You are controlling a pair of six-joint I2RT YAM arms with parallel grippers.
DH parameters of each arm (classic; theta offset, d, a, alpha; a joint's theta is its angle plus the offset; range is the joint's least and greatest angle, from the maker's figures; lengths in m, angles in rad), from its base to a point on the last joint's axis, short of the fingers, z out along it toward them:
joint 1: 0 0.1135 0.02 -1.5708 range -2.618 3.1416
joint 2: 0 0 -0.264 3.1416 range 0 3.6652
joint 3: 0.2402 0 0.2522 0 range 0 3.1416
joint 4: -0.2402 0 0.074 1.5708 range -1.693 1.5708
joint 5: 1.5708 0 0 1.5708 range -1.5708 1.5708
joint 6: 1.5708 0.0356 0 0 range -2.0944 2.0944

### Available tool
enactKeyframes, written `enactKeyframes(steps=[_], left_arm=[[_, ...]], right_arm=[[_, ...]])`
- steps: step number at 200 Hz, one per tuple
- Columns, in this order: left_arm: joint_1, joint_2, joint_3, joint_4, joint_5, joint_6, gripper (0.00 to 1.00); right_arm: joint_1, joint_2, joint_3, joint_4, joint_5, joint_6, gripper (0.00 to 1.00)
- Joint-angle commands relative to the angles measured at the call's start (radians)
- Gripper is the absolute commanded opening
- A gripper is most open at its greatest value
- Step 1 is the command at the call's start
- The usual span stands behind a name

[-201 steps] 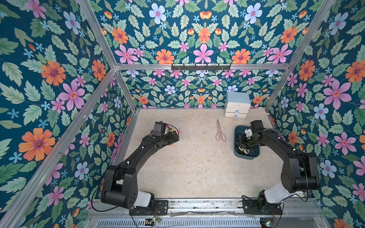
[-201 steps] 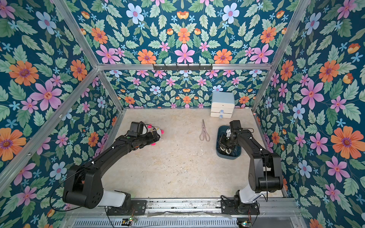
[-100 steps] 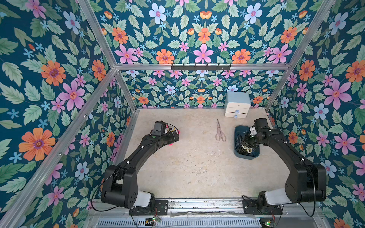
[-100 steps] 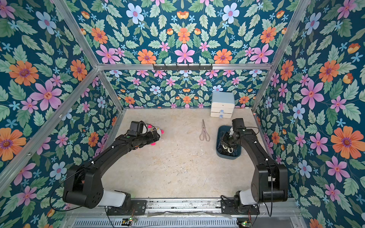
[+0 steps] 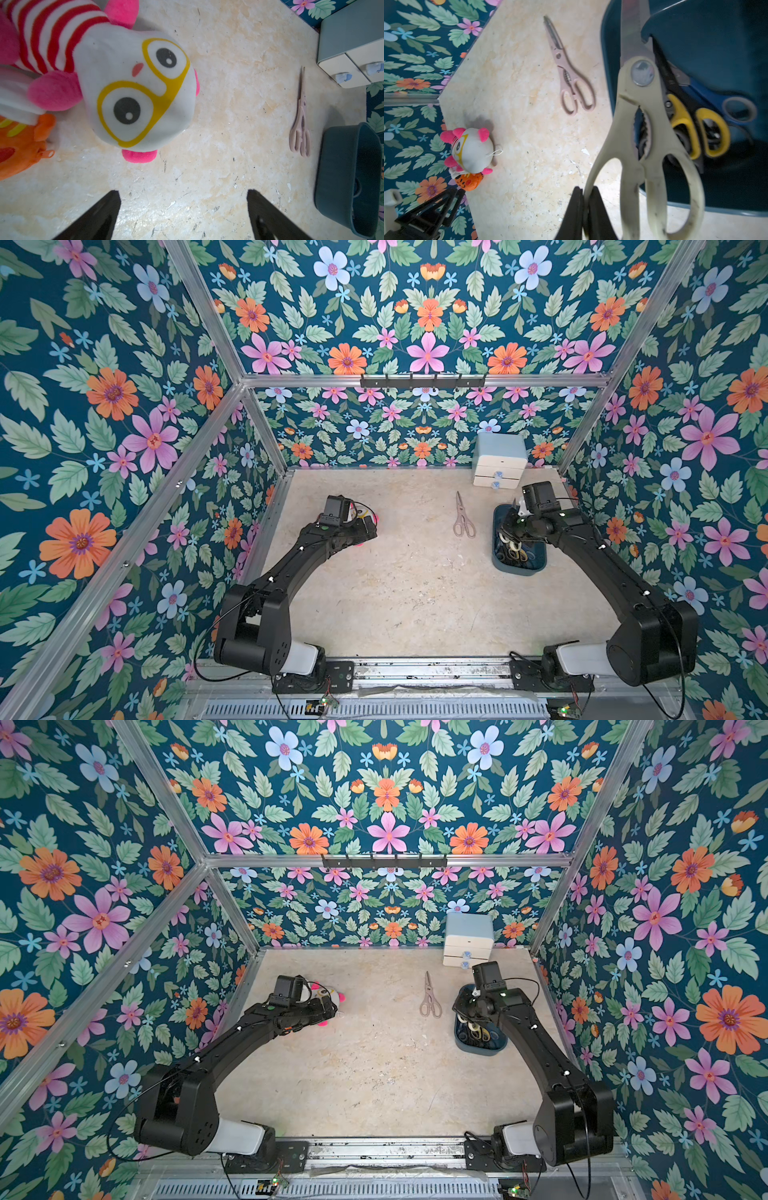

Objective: Take the scissors out of the storage box
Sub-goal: Place the scissors at the center of the board.

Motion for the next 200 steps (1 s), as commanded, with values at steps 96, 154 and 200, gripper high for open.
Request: enactKeyframes(steps=[96, 154, 200], left_arm=[[0.058, -0.112, -0.093, -0.046, -0.035, 0.034, 0.99], [0.064, -0.171, -0.131, -0.059, -0.059, 0.038, 0.99], [0.067, -0.211, -0.158, -0.071, -0.078, 0.042, 0.99]], right_arm=[[0.312, 0.598, 0.49, 0.026, 0.119, 0.047, 0.0], [0.324, 0.861, 0.781, -0.12, 0.197, 0.017, 0.0], [0.326, 0.933, 0.821, -0.135, 0.211, 0.024, 0.0]])
